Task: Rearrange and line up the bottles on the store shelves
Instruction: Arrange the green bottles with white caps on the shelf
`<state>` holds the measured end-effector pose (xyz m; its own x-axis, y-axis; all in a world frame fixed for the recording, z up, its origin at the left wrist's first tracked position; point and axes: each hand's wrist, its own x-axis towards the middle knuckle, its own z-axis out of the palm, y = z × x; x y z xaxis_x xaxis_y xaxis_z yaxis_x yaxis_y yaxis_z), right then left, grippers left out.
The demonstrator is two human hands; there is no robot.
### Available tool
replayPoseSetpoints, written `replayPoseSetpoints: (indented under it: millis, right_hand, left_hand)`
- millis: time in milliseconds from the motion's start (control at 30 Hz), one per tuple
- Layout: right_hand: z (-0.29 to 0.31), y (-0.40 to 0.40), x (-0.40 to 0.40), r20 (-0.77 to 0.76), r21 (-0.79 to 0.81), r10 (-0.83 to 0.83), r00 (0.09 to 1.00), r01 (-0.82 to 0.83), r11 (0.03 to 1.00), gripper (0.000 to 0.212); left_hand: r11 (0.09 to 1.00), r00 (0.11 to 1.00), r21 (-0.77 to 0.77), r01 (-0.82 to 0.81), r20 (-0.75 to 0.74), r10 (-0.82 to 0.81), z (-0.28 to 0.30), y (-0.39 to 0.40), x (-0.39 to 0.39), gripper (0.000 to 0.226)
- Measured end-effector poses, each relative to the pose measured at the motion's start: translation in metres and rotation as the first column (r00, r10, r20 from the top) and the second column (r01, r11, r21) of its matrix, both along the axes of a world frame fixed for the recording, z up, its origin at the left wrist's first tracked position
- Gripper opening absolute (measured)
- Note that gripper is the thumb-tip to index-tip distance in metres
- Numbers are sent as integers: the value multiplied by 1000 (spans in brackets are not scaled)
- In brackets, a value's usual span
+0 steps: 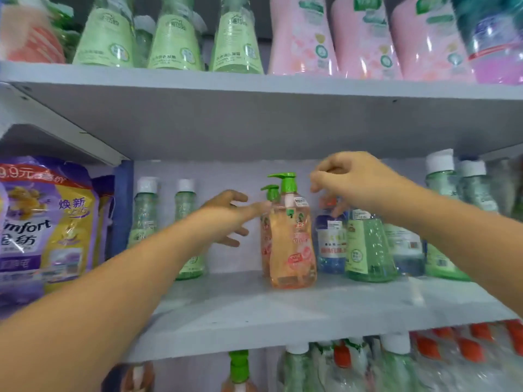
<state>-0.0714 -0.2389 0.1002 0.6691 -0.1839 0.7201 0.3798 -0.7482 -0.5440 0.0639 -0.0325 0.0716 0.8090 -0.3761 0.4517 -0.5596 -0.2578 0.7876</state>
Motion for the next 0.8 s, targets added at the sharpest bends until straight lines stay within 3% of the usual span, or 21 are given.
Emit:
replayPoseSetpoints:
  millis: [67,133,233,333,467,533,600,667,733,800]
  right_hand:
    - [0,-41,-8,57,-17,-207,977,208,978,8]
    - [-6,-72,-8,-26,-73,-371,928,368,927,23]
    - [-18,-97,-2,-199,-119,-421,885,405,907,52]
    - [-29,-102,9,-256,-199,-450,856,408,891,44]
    - [-44,-99,28,-264,-211,-467,844,421,882,51]
    - [-46,-96,28,-242,-241,-502,830,450,860,44]
    - [-43,-97,21,-242,-241,-461,854,407,881,38]
    - [-39,-105,11,-272,-187,-341,900,298,936,35]
    - [-39,-112,-2,-313,-47,-143,939,135,990,32]
    - [-42,-112,-8,-329,3,-24,944,27,1000,39]
  left_hand:
    - [995,1000,100,25,-7,-24,-11,-36,-19,64]
    - [996,1000,88,8,-11,-7,-18,-63,-25,62]
    - [998,999,47,41,-21,-40,-19,-82,-29,52]
    - [989,990,54,138,29,-140,-21,-87,-38,35]
    - [950,969,289,-115,244,43,-18,-102,-40,38]
    - [911,954,317,-263,229,195,-17,-109,-38,34]
    - [865,907,311,-395,282,313,-21,-114,-38,36]
    - [902,846,153,-403,439,303,-30,-121,-40,33]
    - [981,879,-6,-194,442,177,-34,-130,-51,32]
    - [1000,949,-14,14,315,-9,-32,-140,-65,42]
